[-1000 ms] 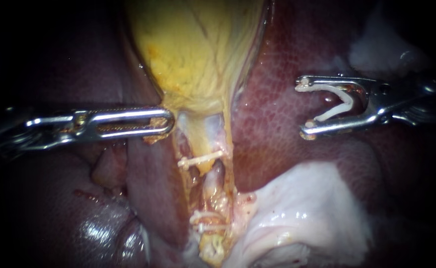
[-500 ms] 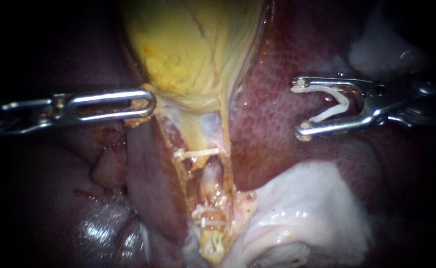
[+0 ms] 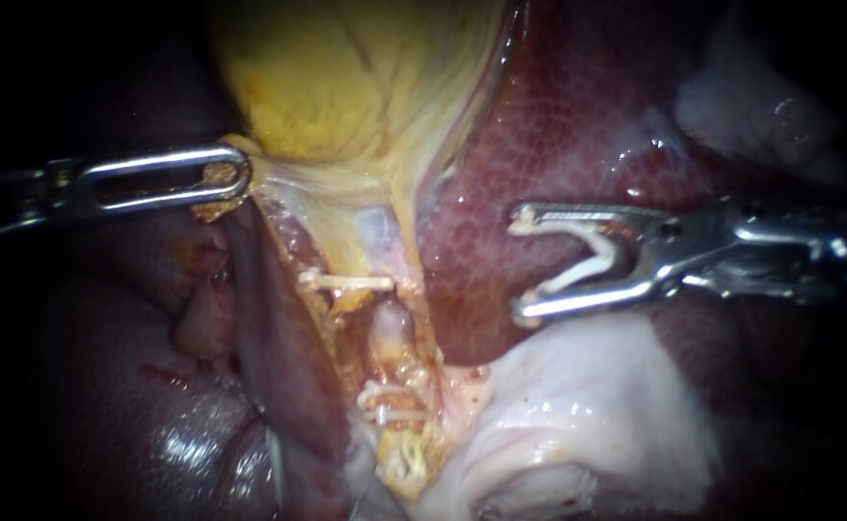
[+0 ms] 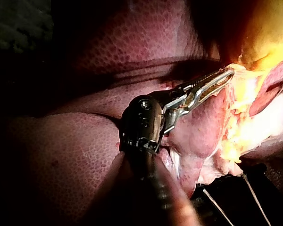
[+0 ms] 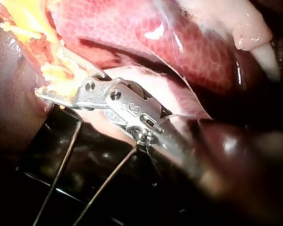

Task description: Clipping first clip right tube

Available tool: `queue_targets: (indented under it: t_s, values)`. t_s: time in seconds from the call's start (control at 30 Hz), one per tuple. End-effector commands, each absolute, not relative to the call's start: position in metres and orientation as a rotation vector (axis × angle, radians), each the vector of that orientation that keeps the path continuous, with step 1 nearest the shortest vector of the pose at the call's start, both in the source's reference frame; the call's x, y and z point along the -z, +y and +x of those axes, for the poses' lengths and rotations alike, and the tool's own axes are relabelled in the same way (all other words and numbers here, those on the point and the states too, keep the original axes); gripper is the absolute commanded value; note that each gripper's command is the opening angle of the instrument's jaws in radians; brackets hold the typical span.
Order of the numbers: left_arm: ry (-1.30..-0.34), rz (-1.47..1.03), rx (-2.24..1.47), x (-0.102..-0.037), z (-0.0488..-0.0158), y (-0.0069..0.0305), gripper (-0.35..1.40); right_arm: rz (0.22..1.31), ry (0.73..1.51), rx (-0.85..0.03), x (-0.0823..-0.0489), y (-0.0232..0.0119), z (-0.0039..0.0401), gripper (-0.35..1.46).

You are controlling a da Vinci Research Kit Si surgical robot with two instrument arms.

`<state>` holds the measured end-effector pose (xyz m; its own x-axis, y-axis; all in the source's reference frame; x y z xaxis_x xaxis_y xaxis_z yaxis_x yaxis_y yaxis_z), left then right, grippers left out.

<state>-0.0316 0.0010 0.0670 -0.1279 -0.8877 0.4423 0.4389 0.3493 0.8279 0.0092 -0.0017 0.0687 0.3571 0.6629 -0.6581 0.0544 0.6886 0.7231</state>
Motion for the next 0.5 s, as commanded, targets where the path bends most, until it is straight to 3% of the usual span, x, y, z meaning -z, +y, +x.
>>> queue_targets:
  t_s: [0.03,0.27,0.5]
  values:
    - [-1.22,0.483,1.216,-0.067,-0.0316,0.001,-0.35,0.746,1.146,-0.442,-0.0696,-0.0022,0.0096,0.59]
    - [-1.22,0.481,1.217,-0.0667,-0.0317,0.0008,-0.35,0.776,1.11,-0.441,-0.0744,-0.0036,0.0118,0.58]
    - [-1.22,0.48,1.218,-0.0666,-0.0317,0.0007,-0.35,0.768,1.099,-0.451,-0.0755,-0.0029,0.0118,0.58]
